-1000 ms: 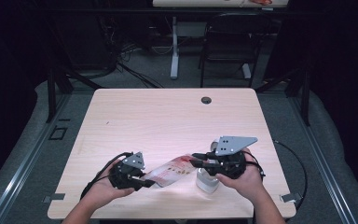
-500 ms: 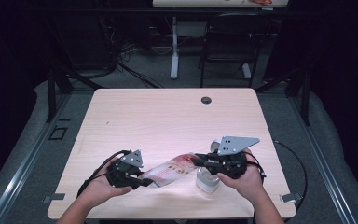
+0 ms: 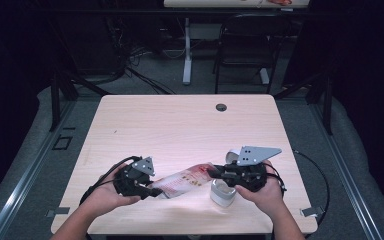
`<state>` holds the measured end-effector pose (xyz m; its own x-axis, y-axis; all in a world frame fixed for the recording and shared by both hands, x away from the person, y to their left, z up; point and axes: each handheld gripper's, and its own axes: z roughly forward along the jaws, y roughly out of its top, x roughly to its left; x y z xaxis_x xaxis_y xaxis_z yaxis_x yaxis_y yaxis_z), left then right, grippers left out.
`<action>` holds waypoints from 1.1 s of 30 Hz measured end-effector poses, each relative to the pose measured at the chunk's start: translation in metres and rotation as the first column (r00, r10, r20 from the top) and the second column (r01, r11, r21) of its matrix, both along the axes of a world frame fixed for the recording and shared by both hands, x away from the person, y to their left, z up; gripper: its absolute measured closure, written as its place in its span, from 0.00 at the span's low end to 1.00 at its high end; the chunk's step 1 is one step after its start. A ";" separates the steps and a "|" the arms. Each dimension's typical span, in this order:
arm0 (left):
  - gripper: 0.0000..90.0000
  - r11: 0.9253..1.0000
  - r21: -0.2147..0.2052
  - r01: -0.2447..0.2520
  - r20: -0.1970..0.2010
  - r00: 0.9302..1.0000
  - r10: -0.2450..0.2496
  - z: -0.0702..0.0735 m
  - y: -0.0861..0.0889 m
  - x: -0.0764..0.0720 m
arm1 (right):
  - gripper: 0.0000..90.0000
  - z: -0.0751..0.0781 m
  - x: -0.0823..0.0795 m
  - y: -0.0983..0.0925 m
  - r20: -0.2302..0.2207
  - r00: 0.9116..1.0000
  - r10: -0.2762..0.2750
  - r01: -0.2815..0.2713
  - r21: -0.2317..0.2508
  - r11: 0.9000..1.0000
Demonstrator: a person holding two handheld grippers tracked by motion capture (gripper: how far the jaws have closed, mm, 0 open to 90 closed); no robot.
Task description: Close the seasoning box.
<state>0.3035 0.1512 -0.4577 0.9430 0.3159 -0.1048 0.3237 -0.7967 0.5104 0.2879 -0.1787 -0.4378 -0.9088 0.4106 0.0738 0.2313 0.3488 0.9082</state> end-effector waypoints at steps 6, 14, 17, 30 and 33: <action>0.83 1.000 0.025 0.007 -0.002 1.000 -0.007 0.004 -0.001 0.002 | 0.92 -0.003 0.000 -0.001 -0.007 1.000 -0.006 0.006 0.001 1.000; 0.83 0.999 0.045 0.019 -0.002 1.000 -0.019 0.009 -0.004 0.006 | 0.93 -0.005 0.001 -0.003 -0.011 1.000 -0.019 0.019 0.003 1.000; 0.83 0.997 0.067 0.024 0.003 1.000 -0.024 0.013 -0.005 0.007 | 0.93 -0.006 0.002 -0.004 -0.015 1.000 -0.021 0.021 0.012 1.000; 0.83 0.991 0.126 0.047 -0.006 0.999 -0.046 0.024 -0.008 0.010 | 0.93 -0.010 0.003 -0.005 -0.029 0.999 -0.028 0.028 0.001 1.000; 0.83 0.989 0.136 0.051 -0.005 0.999 -0.051 0.028 -0.008 0.011 | 0.93 -0.011 0.003 -0.005 -0.033 0.999 -0.029 0.029 0.005 1.000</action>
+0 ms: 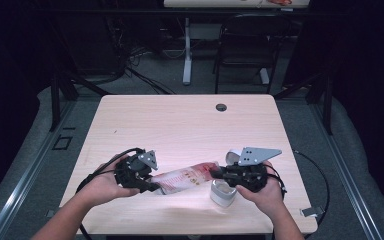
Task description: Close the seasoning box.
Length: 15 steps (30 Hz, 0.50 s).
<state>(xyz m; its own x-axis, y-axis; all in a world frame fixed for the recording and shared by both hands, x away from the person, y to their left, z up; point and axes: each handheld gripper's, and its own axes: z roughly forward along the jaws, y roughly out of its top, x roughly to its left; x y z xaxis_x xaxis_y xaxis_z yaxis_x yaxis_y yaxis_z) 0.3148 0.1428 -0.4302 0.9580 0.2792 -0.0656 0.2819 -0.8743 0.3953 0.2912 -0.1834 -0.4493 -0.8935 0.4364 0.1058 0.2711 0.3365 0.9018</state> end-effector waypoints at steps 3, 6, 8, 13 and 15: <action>0.83 1.000 0.012 0.004 0.002 1.000 -0.004 0.003 -0.001 0.001 | 0.94 -0.001 0.000 0.000 -0.001 1.000 -0.003 0.003 -0.003 1.000; 0.83 1.000 0.019 0.004 0.004 1.000 -0.004 0.005 -0.002 0.001 | 0.94 -0.001 0.000 -0.001 -0.003 1.000 -0.007 0.007 0.001 1.000; 0.83 1.000 0.024 0.008 0.002 1.000 -0.008 0.007 -0.002 0.002 | 0.94 -0.002 0.000 -0.001 -0.004 1.000 -0.006 0.006 -0.001 1.000; 0.83 0.999 0.040 0.013 0.005 1.000 -0.013 0.012 -0.004 0.003 | 0.94 -0.003 0.001 -0.002 -0.012 1.000 -0.008 0.008 0.006 1.000; 0.83 0.999 0.043 0.012 0.005 1.000 -0.012 0.013 -0.004 0.003 | 0.94 -0.004 0.001 -0.002 -0.013 1.000 -0.006 0.006 0.002 1.000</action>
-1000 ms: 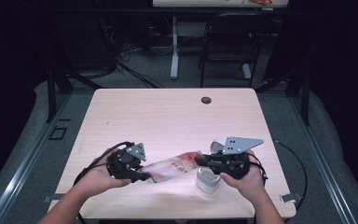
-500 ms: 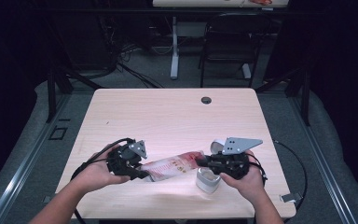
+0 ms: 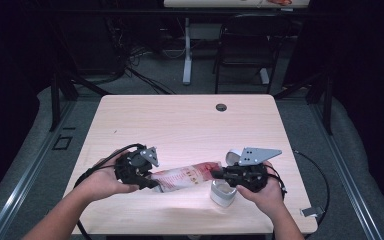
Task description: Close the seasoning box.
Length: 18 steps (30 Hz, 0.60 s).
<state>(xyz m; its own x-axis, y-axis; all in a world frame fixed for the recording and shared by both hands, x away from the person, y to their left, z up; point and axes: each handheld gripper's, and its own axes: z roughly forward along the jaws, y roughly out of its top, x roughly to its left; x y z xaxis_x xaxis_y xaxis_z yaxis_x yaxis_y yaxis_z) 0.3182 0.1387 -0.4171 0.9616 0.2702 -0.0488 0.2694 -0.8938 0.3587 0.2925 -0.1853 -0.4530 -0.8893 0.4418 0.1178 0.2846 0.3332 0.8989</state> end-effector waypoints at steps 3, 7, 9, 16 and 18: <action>0.83 1.000 0.004 0.001 -0.001 1.000 -0.001 0.002 -0.001 0.000 | 0.94 0.000 0.000 0.000 -0.001 1.000 -0.001 0.001 -0.001 1.000; 0.83 1.000 0.008 0.006 -0.006 1.000 -0.006 0.003 -0.001 0.000 | 0.94 -0.001 0.000 -0.001 -0.007 1.000 0.000 0.000 0.005 1.000; 0.83 1.000 0.011 0.005 -0.009 1.000 -0.005 0.005 -0.001 0.001 | 0.95 -0.001 0.001 -0.001 -0.011 1.000 0.002 -0.002 0.009 1.000; 0.83 1.000 0.015 0.005 -0.016 1.000 -0.005 0.010 -0.003 0.001 | 0.95 -0.002 0.001 -0.002 -0.013 1.000 0.002 -0.001 0.006 1.000; 0.83 1.000 0.015 0.005 -0.013 1.000 -0.004 0.012 -0.003 0.001 | 0.95 -0.001 0.001 -0.003 -0.014 1.000 -0.002 0.002 0.008 1.000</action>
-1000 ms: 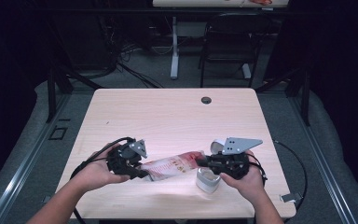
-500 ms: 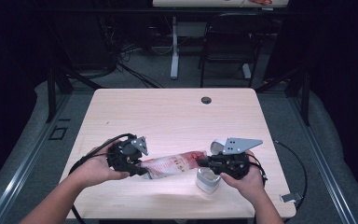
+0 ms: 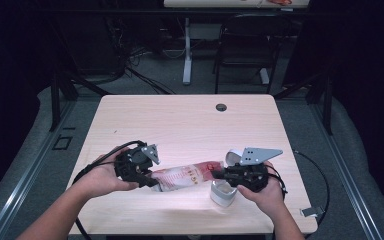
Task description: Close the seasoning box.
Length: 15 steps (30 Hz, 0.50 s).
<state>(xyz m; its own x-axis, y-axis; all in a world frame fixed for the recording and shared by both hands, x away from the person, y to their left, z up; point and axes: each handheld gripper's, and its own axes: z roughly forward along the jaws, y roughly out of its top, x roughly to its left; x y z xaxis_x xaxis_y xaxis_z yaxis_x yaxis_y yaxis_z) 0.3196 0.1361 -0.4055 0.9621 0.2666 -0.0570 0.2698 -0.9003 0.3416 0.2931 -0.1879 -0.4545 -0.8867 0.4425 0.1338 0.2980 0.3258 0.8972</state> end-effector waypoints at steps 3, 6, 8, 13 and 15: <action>0.83 1.000 -0.002 0.001 -0.002 1.000 -0.001 0.002 0.000 0.001 | 0.95 0.000 0.000 0.000 -0.002 1.000 0.000 0.000 0.000 1.000; 0.83 1.000 0.002 0.004 -0.002 1.000 -0.004 0.004 -0.001 0.001 | 0.95 0.000 0.000 -0.001 -0.005 1.000 0.001 -0.001 0.002 1.000; 0.83 1.000 0.004 0.005 -0.004 1.000 -0.005 0.005 -0.001 0.001 | 0.96 -0.001 0.000 -0.001 -0.008 1.000 0.002 -0.002 0.005 1.000; 0.83 1.000 0.007 0.007 0.000 1.000 -0.007 0.010 -0.002 0.001 | 0.96 -0.002 0.001 -0.001 -0.014 1.000 -0.001 0.001 0.001 1.000; 0.83 1.000 0.009 0.006 -0.003 1.000 -0.006 0.012 -0.002 0.001 | 0.96 -0.003 0.001 -0.001 -0.016 1.000 -0.001 0.001 -0.004 1.000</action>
